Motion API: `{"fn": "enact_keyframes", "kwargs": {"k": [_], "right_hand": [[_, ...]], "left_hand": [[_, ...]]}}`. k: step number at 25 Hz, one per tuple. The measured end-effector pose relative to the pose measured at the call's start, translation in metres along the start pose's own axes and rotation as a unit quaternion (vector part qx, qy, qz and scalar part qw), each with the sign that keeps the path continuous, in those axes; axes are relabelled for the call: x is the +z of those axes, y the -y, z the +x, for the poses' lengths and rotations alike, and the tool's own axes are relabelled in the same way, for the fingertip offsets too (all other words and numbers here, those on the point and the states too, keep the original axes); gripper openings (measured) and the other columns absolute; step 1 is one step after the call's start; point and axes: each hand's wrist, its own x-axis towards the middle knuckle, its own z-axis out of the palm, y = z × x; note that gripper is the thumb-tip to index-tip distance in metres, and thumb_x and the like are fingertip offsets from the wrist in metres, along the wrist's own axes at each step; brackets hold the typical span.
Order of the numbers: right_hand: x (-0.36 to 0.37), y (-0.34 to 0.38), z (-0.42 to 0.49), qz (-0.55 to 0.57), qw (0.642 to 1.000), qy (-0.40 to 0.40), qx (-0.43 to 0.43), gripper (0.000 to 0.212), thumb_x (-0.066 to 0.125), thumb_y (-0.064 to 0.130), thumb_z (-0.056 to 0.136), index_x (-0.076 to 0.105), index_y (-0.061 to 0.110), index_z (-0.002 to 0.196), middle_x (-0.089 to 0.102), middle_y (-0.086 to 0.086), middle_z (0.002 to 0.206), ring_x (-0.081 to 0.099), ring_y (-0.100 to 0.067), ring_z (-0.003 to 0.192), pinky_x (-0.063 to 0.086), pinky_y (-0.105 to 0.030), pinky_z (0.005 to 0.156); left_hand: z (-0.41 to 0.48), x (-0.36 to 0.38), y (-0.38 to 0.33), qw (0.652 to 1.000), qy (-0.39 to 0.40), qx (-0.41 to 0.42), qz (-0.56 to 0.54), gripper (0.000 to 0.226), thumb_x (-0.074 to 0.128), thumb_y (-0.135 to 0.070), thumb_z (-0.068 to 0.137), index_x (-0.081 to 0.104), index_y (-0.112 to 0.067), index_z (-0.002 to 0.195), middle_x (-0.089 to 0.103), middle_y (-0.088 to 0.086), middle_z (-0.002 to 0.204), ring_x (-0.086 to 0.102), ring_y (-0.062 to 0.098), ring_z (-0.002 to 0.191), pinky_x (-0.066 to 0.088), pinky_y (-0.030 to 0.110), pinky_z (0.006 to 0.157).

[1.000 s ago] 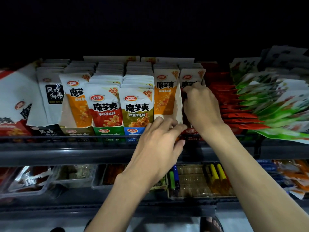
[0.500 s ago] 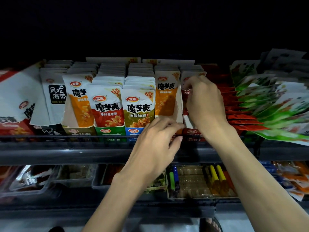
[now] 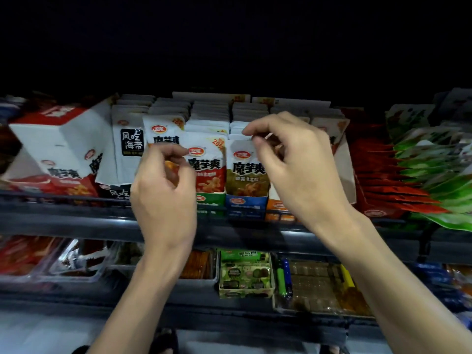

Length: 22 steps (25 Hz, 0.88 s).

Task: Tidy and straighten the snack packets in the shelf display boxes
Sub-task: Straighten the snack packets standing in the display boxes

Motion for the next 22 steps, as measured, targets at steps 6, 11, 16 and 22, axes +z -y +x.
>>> {"fn": "enact_keyframes", "kwargs": {"k": [6, 11, 16, 22], "right_hand": [[0.049, 0.033, 0.012, -0.087, 0.992, 0.062, -0.072, 0.033, 0.059, 0.02, 0.095, 0.064, 0.013, 0.127, 0.06, -0.001, 0.114, 0.052, -0.019, 0.11, 0.043, -0.031, 0.092], [0.09, 0.06, 0.053, -0.26, 0.942, 0.156, -0.145, 0.043, 0.055, 0.024, 0.094, 0.054, 0.011, 0.135, 0.053, -0.006, 0.129, 0.045, -0.028, 0.121, 0.033, -0.037, 0.099], [0.123, 0.061, 0.071, -0.333, 0.922, 0.169, -0.105, 0.043, 0.053, 0.022, 0.096, 0.048, 0.014, 0.138, 0.048, -0.007, 0.135, 0.043, -0.029, 0.128, 0.033, -0.039, 0.102], [0.131, 0.058, 0.067, -0.313, 0.936, 0.106, -0.121, 0.045, 0.065, 0.007, 0.083, 0.053, 0.011, 0.126, 0.058, -0.011, 0.12, 0.054, -0.032, 0.113, 0.041, -0.041, 0.093]], "left_hand": [[0.019, -0.026, 0.015, 0.959, 0.084, -0.065, 0.263, 0.023, 0.055, -0.03, 0.091, 0.063, -0.023, 0.111, 0.059, 0.005, 0.113, 0.056, 0.029, 0.102, 0.047, 0.042, 0.08], [0.025, -0.041, 0.017, 0.945, 0.121, -0.056, 0.298, 0.023, 0.049, -0.027, 0.094, 0.068, -0.015, 0.1, 0.066, 0.014, 0.094, 0.051, 0.032, 0.085, 0.037, 0.036, 0.069], [0.031, -0.051, 0.021, 0.946, 0.149, -0.1, 0.271, 0.023, 0.05, -0.029, 0.093, 0.07, -0.02, 0.099, 0.07, 0.009, 0.095, 0.06, 0.033, 0.088, 0.044, 0.035, 0.074], [0.037, -0.054, 0.022, 0.95, 0.154, -0.153, 0.224, 0.019, 0.048, -0.03, 0.093, 0.066, -0.024, 0.097, 0.069, 0.001, 0.092, 0.056, 0.024, 0.082, 0.046, 0.033, 0.074]]}}
